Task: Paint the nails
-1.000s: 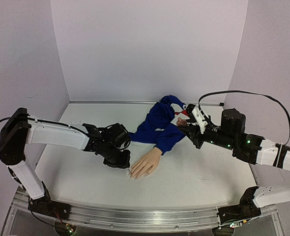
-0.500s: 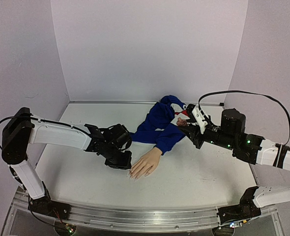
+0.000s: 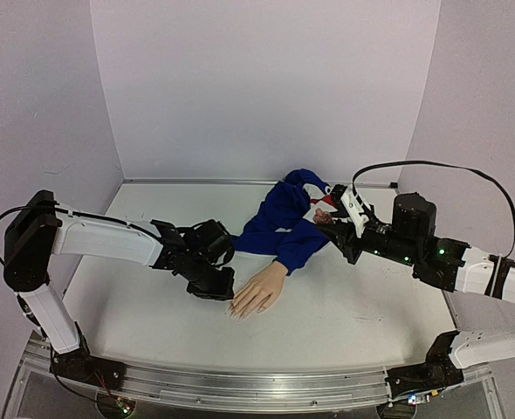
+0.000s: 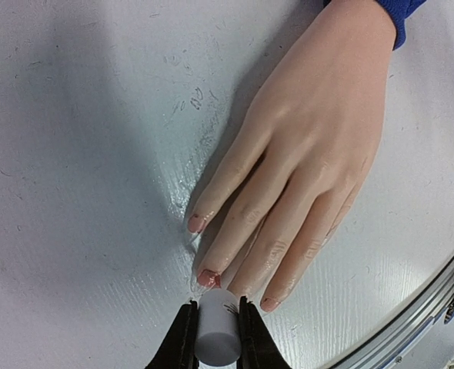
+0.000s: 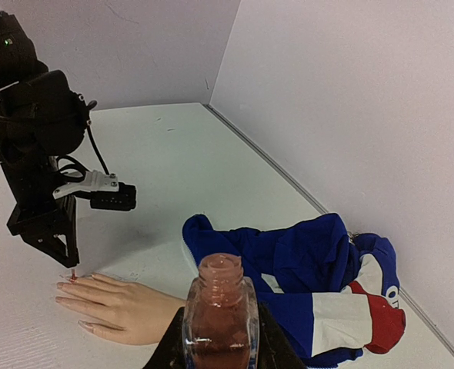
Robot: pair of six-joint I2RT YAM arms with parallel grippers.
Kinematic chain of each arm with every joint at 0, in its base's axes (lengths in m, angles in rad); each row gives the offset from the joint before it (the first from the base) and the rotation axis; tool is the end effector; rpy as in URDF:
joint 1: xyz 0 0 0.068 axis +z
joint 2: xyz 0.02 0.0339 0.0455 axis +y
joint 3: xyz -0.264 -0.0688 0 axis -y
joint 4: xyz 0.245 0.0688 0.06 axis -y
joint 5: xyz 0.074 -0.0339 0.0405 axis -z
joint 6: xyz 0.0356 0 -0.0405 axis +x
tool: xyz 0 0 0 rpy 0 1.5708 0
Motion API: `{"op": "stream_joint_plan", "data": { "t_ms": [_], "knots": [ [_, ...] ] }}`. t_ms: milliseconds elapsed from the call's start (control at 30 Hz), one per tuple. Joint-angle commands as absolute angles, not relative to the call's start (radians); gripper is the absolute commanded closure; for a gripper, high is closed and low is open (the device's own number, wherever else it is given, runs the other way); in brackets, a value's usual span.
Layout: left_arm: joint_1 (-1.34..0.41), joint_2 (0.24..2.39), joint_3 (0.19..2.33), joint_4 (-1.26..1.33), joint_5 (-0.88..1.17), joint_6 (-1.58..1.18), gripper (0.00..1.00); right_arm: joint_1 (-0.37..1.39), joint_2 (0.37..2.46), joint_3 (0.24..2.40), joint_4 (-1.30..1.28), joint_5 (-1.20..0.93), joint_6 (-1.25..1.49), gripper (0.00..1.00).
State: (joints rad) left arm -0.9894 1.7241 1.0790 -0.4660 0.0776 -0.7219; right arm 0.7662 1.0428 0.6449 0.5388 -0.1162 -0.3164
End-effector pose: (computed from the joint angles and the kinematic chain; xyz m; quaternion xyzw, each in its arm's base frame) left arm 0.1848 -0.2863 0.1769 0.1385 0.9631 -0.1966 0.1208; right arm 0.1732 0.1724 0.3173 -0.3748 0.5383 0.2052 0.7264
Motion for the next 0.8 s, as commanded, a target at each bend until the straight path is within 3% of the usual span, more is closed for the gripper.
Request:
{"op": "stream_joint_plan", "data": {
  "t_ms": [0,767],
  "knots": [
    [-0.991,1.737,1.121,-0.458,0.072,-0.713,1.00,0.761,1.031,0.657,0.605,-0.125,-0.302,1.00],
    [-0.987,1.743,1.125,-0.504,0.059,-0.731,1.00,0.762,1.038,0.663,0.605,-0.130,-0.304,1.00]
  ]
}}
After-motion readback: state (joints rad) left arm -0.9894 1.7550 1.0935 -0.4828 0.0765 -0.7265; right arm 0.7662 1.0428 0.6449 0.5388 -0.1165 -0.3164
